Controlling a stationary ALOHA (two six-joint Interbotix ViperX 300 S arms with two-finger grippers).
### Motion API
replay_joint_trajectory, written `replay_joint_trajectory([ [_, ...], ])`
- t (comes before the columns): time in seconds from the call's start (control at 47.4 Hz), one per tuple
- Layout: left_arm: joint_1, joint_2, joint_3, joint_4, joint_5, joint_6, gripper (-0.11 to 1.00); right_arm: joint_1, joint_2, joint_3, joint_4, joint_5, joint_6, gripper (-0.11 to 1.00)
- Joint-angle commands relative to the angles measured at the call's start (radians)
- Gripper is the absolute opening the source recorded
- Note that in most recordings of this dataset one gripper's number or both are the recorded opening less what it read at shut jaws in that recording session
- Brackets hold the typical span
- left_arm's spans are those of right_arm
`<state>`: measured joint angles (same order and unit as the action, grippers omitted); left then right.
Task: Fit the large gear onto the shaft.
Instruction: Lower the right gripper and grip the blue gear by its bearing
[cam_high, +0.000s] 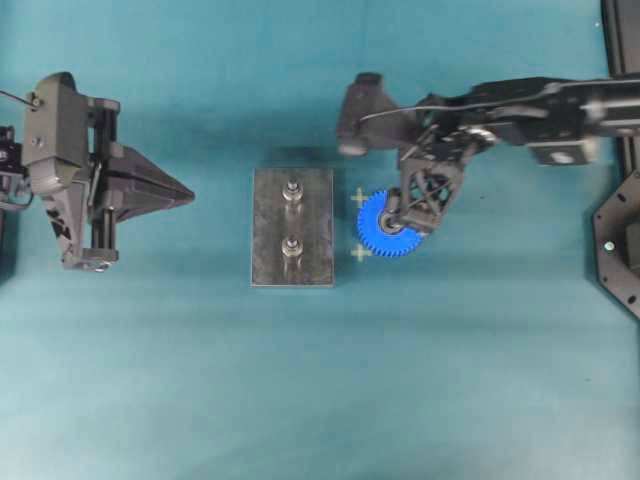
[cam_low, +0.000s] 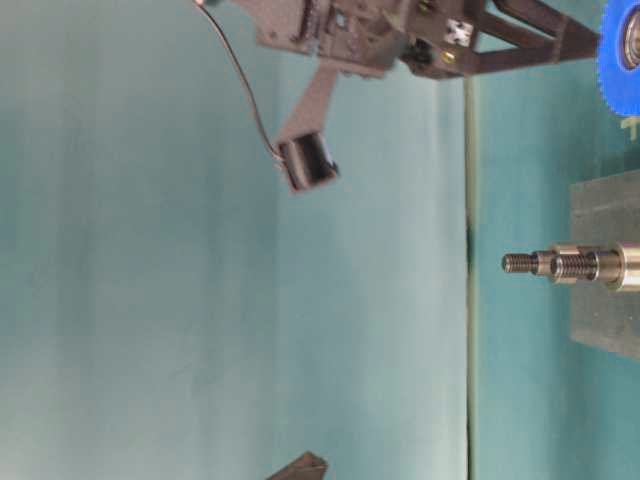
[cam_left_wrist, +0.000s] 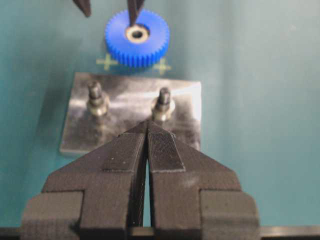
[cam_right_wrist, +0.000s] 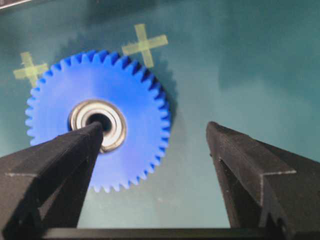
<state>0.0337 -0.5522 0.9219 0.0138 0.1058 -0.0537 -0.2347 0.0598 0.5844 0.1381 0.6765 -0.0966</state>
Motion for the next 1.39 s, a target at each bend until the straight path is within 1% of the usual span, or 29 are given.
replay_joint_trajectory([
  [0.0, 0.002, 0.006, -0.025, 0.003, -0.011, -0.002, 0.00, 0.011, -0.005, -0.025, 0.002, 0.002, -0.012, 0.88],
  [0.527, 0.003, 0.058, -0.023, 0.003, -0.069, 0.002, 0.00, 0.023, 0.043, -0.014, -0.002, 0.003, -0.012, 0.88],
  [1.076, 0.003, 0.060, -0.017, 0.003, -0.069, 0.000, 0.00, 0.023, 0.081, -0.018, -0.011, -0.006, -0.012, 0.87],
  [1.224, 0.003, 0.060, -0.018, 0.003, -0.069, 0.000, 0.00, 0.021, 0.094, -0.021, -0.021, -0.003, -0.008, 0.87],
  [1.308, 0.003, 0.060, -0.018, 0.002, -0.069, 0.000, 0.00, 0.021, 0.095, -0.029, -0.025, 0.003, 0.003, 0.84],
  [1.35, 0.003, 0.060, -0.017, 0.003, -0.069, 0.000, 0.00, 0.021, 0.095, -0.034, -0.025, 0.012, 0.009, 0.80],
  [1.371, 0.003, 0.060, -0.017, 0.002, -0.067, 0.000, 0.00, 0.023, 0.095, -0.035, -0.025, 0.018, 0.011, 0.76],
])
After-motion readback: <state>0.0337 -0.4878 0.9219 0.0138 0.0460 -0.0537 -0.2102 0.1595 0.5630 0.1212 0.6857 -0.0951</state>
